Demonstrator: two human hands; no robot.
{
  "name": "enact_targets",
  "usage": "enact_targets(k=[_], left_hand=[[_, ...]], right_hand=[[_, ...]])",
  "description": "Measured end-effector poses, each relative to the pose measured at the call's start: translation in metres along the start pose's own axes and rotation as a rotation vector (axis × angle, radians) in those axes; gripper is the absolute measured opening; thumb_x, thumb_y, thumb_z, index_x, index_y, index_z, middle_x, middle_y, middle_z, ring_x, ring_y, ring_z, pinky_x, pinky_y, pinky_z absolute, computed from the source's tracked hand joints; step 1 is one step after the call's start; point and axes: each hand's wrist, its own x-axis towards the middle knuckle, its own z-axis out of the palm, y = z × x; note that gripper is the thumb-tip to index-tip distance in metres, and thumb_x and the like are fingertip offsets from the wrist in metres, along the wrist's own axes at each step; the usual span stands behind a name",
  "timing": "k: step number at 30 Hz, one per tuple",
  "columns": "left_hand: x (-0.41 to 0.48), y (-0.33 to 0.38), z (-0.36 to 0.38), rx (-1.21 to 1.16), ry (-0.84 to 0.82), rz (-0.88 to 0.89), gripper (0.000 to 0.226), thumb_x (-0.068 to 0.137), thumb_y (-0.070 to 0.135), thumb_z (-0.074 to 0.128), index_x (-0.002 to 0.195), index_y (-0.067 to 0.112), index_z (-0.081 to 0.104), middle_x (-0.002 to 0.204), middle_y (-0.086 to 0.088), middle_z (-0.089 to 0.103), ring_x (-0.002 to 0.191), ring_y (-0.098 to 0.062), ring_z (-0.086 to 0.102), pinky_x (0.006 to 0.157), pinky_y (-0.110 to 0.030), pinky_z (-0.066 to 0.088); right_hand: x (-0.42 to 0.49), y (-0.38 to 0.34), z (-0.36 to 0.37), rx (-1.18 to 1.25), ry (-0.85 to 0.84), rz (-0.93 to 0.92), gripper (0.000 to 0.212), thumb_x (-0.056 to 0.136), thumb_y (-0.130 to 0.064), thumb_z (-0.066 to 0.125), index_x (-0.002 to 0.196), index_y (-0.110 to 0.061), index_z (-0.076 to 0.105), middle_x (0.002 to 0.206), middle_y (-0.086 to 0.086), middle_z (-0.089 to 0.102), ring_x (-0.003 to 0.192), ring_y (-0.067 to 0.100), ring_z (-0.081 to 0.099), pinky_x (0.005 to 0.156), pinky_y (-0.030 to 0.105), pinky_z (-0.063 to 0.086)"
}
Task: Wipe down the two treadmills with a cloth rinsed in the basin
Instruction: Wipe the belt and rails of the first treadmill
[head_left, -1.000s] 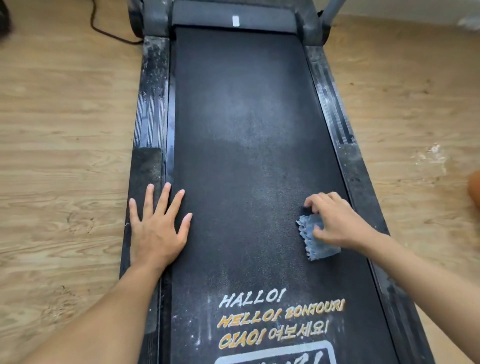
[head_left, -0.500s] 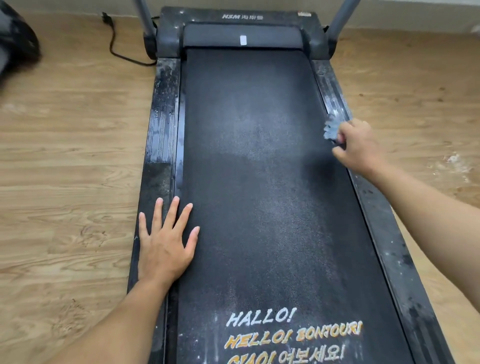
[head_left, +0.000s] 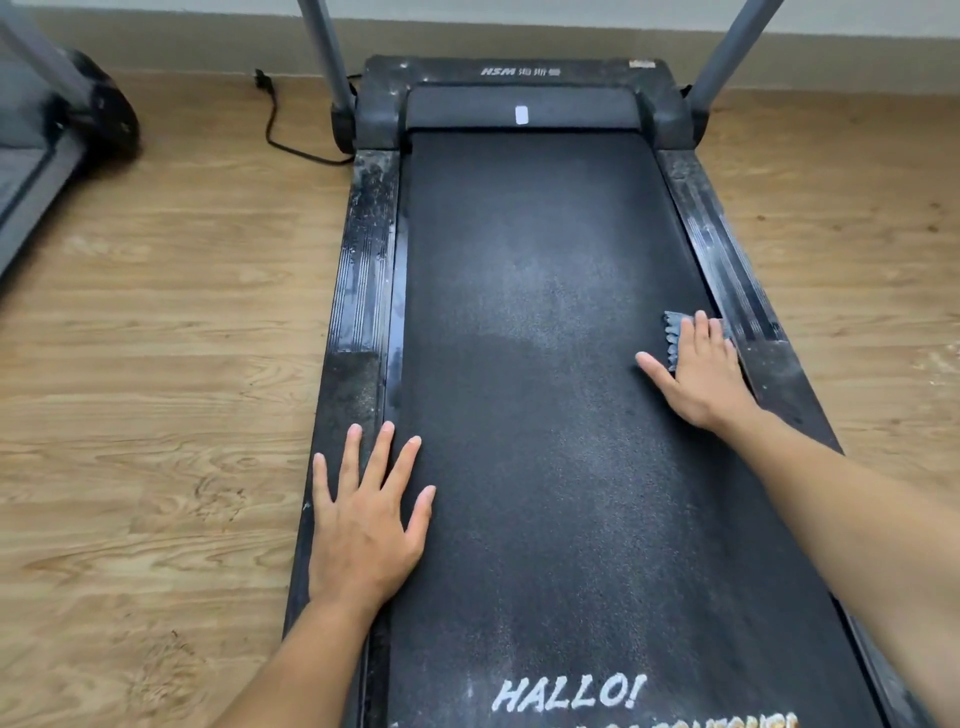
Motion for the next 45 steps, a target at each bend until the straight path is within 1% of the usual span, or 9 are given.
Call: enact_targets(k=[5, 12, 16, 20, 24, 29, 36, 40, 45], left_hand=[[0.002, 0.001, 0.0, -0.012, -0.009, 0.003, 0.063, 0.103, 0.057, 0.04, 0.161, 0.032, 0.043, 0.171, 0.0, 0.032, 0.162, -0.032, 0.016, 0.126, -0.066, 0.017], [0.003, -0.001, -0.003, -0.02, -0.013, 0.0, 0.061, 0.103, 0.055, 0.043, 0.157, 0.027, 0.049, 0.171, -0.002, 0.034, 0.163, -0.031, 0.015, 0.126, -0.066, 0.017], [0.002, -0.005, 0.0, 0.0, -0.005, 0.003, 0.063, 0.102, 0.056, 0.043, 0.158, 0.028, 0.049, 0.17, -0.001, 0.035, 0.162, -0.031, 0.018, 0.125, -0.066, 0.017], [0.001, -0.003, 0.001, -0.025, -0.005, 0.003, 0.064, 0.101, 0.056, 0.042, 0.158, 0.029, 0.048, 0.17, -0.002, 0.036, 0.162, -0.032, 0.019, 0.126, -0.066, 0.016], [0.001, -0.002, 0.001, -0.088, -0.012, -0.006, 0.065, 0.1, 0.055, 0.045, 0.16, 0.028, 0.045, 0.172, -0.003, 0.031, 0.162, -0.03, 0.018, 0.127, -0.065, 0.015], [-0.027, -0.015, -0.014, -0.252, -0.012, -0.16, 0.078, 0.102, 0.049, 0.038, 0.166, 0.006, 0.024, 0.177, -0.01, 0.011, 0.162, -0.029, 0.017, 0.126, -0.056, 0.029], [-0.074, -0.019, -0.015, -0.208, -0.091, -0.198, 0.074, 0.103, 0.044, 0.038, 0.166, 0.008, 0.026, 0.178, -0.003, 0.009, 0.164, -0.026, 0.009, 0.115, -0.054, 0.046], [-0.076, -0.021, -0.021, -0.204, -0.129, -0.216, 0.074, 0.103, 0.047, 0.035, 0.167, 0.011, 0.024, 0.178, 0.002, 0.005, 0.164, -0.021, 0.003, 0.112, -0.056, 0.046], [-0.077, -0.021, -0.018, -0.201, -0.14, -0.225, 0.075, 0.102, 0.049, 0.033, 0.166, 0.01, 0.026, 0.178, 0.003, 0.005, 0.164, -0.021, 0.004, 0.109, -0.06, 0.048]], right_hand=[[-0.014, -0.086, 0.014, 0.097, 0.063, 0.02, 0.112, 0.092, -0.086, 0.016, 0.165, -0.002, 0.005, 0.175, 0.017, 0.001, 0.162, 0.031, -0.002, 0.131, 0.049, 0.003], [-0.067, -0.317, 0.052, 0.065, -0.058, -0.476, 0.08, 0.108, -0.06, 0.016, 0.167, -0.01, -0.003, 0.175, 0.009, -0.011, 0.161, 0.021, -0.015, 0.131, 0.039, -0.007], [-0.066, -0.268, 0.039, -0.061, -0.086, -0.63, 0.091, 0.102, -0.073, 0.018, 0.167, -0.013, -0.002, 0.175, 0.005, -0.009, 0.161, 0.018, -0.013, 0.131, 0.04, -0.004], [-0.049, -0.12, 0.015, -0.05, -0.025, -0.26, 0.113, 0.088, -0.091, 0.01, 0.167, -0.011, 0.0, 0.175, 0.008, -0.007, 0.162, 0.021, -0.008, 0.132, 0.043, 0.001], [-0.062, -0.004, -0.006, -0.027, -0.041, 0.04, 0.11, 0.09, -0.085, 0.008, 0.167, -0.006, 0.002, 0.175, 0.012, -0.004, 0.162, 0.023, -0.005, 0.132, 0.044, 0.003], [-0.066, -0.102, 0.006, 0.176, 0.014, 0.195, 0.122, 0.083, -0.091, 0.0, 0.165, -0.001, 0.002, 0.174, 0.018, -0.004, 0.162, 0.028, -0.007, 0.13, 0.049, 0.0], [-0.149, -0.313, 0.061, 0.107, -0.112, -0.518, 0.096, 0.1, -0.077, 0.009, 0.166, -0.01, -0.006, 0.173, 0.005, -0.016, 0.159, 0.018, -0.021, 0.131, 0.04, -0.009], [-0.135, -0.247, 0.052, 0.019, -0.092, -0.564, 0.094, 0.1, -0.078, 0.011, 0.167, -0.014, -0.006, 0.175, 0.001, -0.014, 0.16, 0.014, -0.018, 0.131, 0.039, -0.004], [-0.124, -0.06, 0.023, 0.022, -0.037, -0.153, 0.101, 0.095, -0.084, 0.01, 0.167, -0.017, -0.008, 0.174, -0.001, -0.018, 0.159, 0.012, -0.019, 0.131, 0.039, -0.005]])
